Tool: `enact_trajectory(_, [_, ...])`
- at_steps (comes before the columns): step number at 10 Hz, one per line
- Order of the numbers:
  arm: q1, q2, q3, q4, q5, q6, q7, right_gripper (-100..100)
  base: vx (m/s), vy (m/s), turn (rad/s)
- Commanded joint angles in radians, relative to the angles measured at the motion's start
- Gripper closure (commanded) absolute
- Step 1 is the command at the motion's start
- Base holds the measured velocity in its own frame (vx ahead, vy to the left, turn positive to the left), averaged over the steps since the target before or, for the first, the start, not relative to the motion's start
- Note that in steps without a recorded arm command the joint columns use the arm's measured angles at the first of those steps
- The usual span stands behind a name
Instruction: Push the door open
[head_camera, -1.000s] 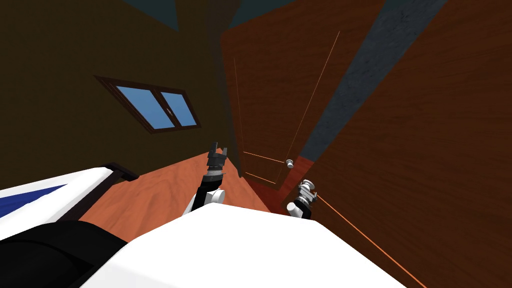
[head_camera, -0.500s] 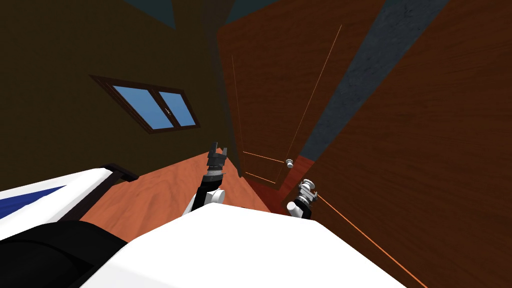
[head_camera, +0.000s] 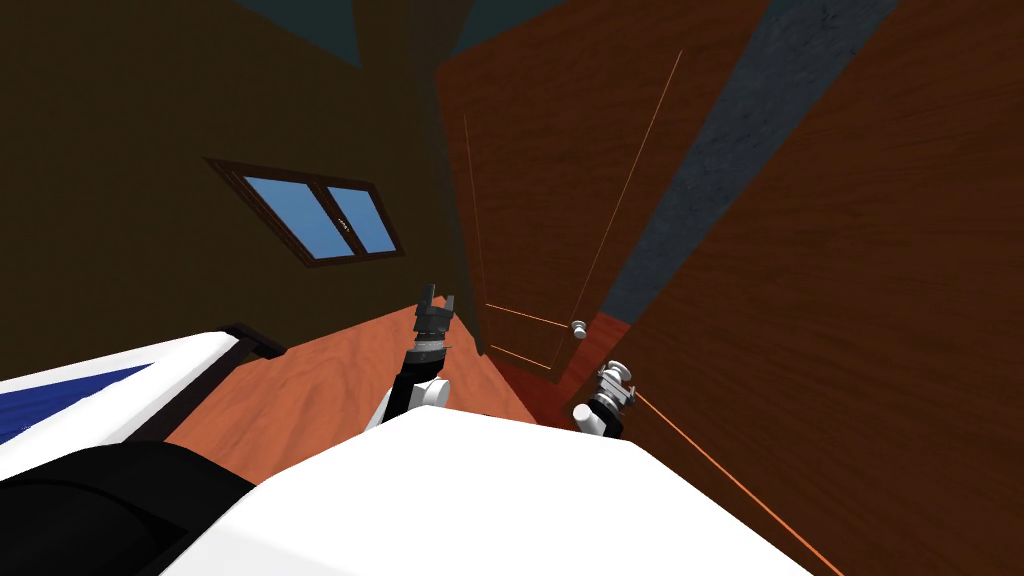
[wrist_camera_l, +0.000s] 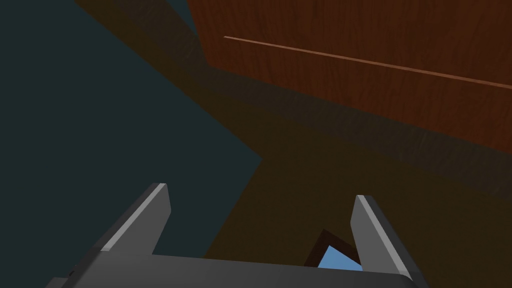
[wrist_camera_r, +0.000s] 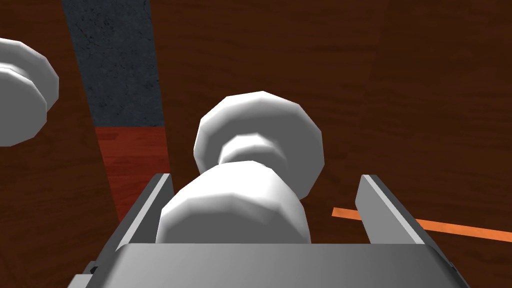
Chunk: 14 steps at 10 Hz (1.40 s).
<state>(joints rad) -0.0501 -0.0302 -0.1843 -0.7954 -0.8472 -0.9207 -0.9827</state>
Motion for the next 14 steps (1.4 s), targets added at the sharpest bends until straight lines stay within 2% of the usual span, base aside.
enact_trajectory(1, [-0.012,-0.029,-0.022,0.040,-0.010,-0.038,-0.013,100,0.057,-0.122,0.019])
enact_trajectory(4, [-0.026,-0.032,-0.028,0.079,-0.017,-0.044,-0.012,100,0.034,-0.034,-0.001])
enact_trajectory(5, [-0.013,-0.032,-0.028,0.046,-0.017,-0.044,-0.012,100,0.002,0.013,0.005])
enact_trajectory(8, [-0.013,-0.032,-0.028,0.046,-0.017,-0.044,-0.012,100,-0.013,0.008,0.013])
enact_trajectory(12, [-0.018,-0.039,-0.042,0.059,-0.034,-0.059,-0.008,100,0.013,-0.030,0.022])
enact_trajectory(13, [-0.018,-0.039,-0.042,0.050,-0.034,-0.059,-0.008,100,0.021,-0.034,-0.026])
enact_trajectory(14, [-0.020,-0.043,-0.049,0.066,-0.042,-0.067,-0.005,100,0.020,-0.056,-0.009])
